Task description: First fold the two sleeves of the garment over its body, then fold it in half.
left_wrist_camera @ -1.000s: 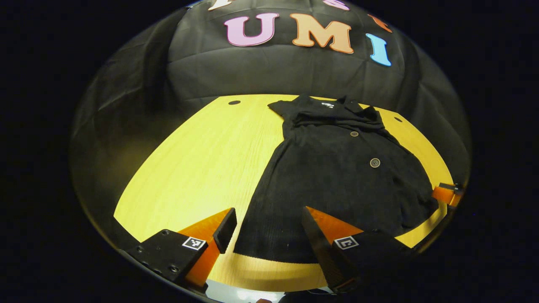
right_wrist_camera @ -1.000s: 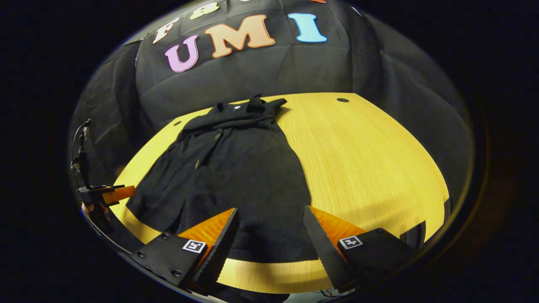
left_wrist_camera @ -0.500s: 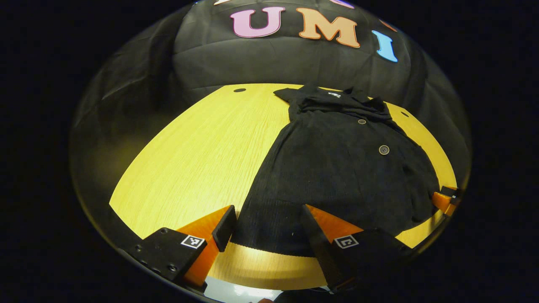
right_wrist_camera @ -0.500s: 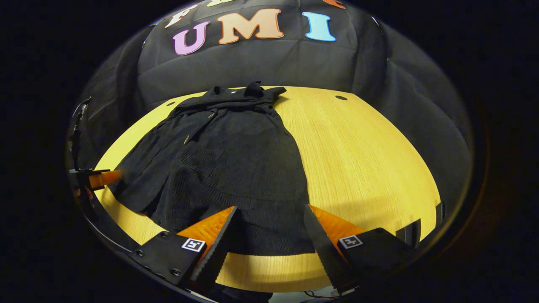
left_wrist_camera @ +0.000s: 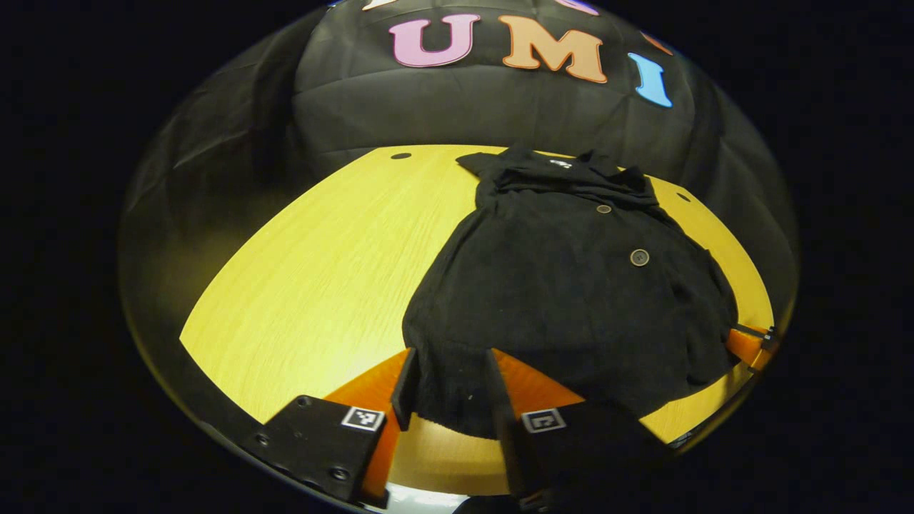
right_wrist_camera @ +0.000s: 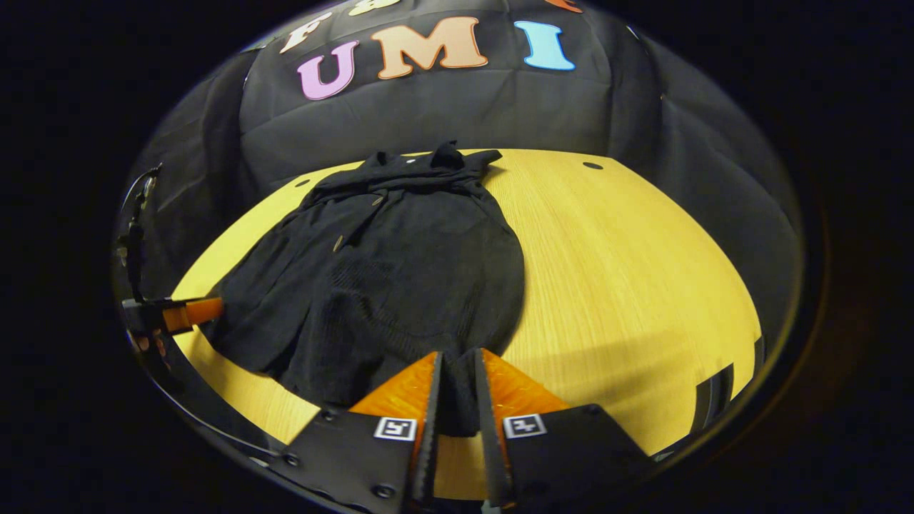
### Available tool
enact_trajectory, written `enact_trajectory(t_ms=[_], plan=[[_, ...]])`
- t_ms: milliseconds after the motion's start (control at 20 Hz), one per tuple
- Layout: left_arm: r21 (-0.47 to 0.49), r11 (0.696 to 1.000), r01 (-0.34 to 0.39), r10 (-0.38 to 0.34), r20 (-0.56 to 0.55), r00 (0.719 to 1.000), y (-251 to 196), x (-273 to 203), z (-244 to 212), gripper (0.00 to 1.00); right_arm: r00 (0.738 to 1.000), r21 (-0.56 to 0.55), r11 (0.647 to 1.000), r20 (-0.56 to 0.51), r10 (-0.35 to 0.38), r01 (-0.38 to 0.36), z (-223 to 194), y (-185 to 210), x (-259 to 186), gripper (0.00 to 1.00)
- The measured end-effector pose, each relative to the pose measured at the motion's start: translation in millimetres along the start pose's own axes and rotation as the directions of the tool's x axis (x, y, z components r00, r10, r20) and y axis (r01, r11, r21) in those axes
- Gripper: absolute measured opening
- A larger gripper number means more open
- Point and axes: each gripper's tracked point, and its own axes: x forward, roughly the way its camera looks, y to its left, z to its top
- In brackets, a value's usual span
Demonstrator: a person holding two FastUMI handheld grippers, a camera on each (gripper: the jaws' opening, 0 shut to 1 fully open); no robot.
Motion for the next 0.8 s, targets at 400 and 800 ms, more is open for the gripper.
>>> enact_trajectory(t_ms=[400,800], plan=[[-0.09,0.995,0.05,-0.05,0.004,0.999,-6,1,1,0.0,0.999,0.014,1.0,-0.039,0.008,-0.007,0,-3,-6,0.05],[-0.117,0.987,0.114,-0.116,-0.012,0.993,5,-21,-7,0.0,0.998,-0.002,0.999,-0.053,0.035,-0.035,-3,3,-48,0.05]])
